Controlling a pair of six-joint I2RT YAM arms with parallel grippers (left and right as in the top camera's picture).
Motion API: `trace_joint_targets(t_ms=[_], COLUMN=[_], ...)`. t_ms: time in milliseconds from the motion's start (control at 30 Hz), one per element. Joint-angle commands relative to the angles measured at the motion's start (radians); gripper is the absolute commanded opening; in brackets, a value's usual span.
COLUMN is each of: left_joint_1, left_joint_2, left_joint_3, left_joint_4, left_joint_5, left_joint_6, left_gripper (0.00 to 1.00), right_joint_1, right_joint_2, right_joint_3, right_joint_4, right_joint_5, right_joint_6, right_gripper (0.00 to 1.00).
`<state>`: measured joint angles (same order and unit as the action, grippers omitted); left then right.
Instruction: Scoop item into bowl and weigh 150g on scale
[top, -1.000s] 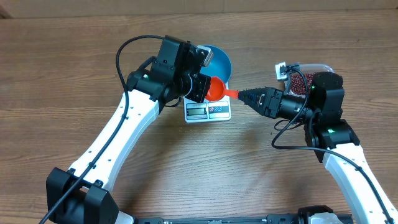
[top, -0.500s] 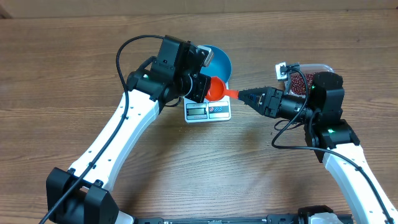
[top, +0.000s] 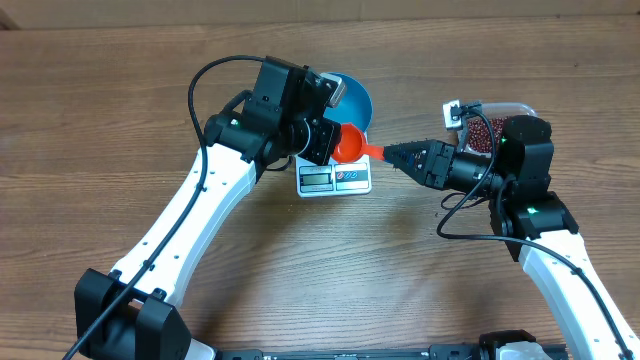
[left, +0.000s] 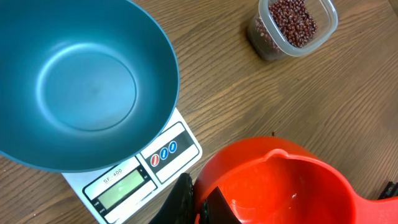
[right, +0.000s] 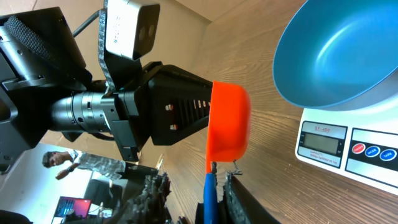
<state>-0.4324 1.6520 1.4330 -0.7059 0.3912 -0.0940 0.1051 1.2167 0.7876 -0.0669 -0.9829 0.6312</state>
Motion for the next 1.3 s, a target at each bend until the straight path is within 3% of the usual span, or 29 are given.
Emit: trace_joint_targets(t_ms=[0,533,633,700,767,800,1267], left_joint_1=[-0.008,-0.008,-0.008,-0.008,-0.007,-0.007,-0.005], left_joint_2=[0.011,0.011,0.011,0.011,0.011,0.011,-0.013], left_joint_3=[0.013,0.013,0.013,0.013,0.013,0.013,0.016], left_joint_4=[0.008,0.008,0.008,0.008,0.008,0.008,-0.005], left_joint_5=[0.021,0.021,0.020,0.017,0.015,0.010,-0.029], left_joint_6=[0.031,0.039,0.039,0.039,0.039,0.039,0.039], left_gripper=[0.04,0.07,0.22,0.62,0.96,0.99,1.00], right_joint_1=[0.003,0.003,0.003,0.003,0.003,0.002,-0.005], right_joint_2=[-0.002,0.037,0.038,0.038,0.038,0.038,0.038], right_joint_3=[0.032,0.032,0.032,0.032,0.032,0.032,0.032], right_joint_4=[-0.002,-0.011,-0.011,-0.013,-0.013,-0.013,-0.016], right_joint_5=[-0.002,0.002,0.001,0.001,-0.005,-0.005,0.020], right_joint_6=[-0.003,-0.003,-0.003,-0.003,-0.003,-0.003,-0.011], right_gripper=[0.26,0.04,0.04,0.04,0.04,0.04,0.04])
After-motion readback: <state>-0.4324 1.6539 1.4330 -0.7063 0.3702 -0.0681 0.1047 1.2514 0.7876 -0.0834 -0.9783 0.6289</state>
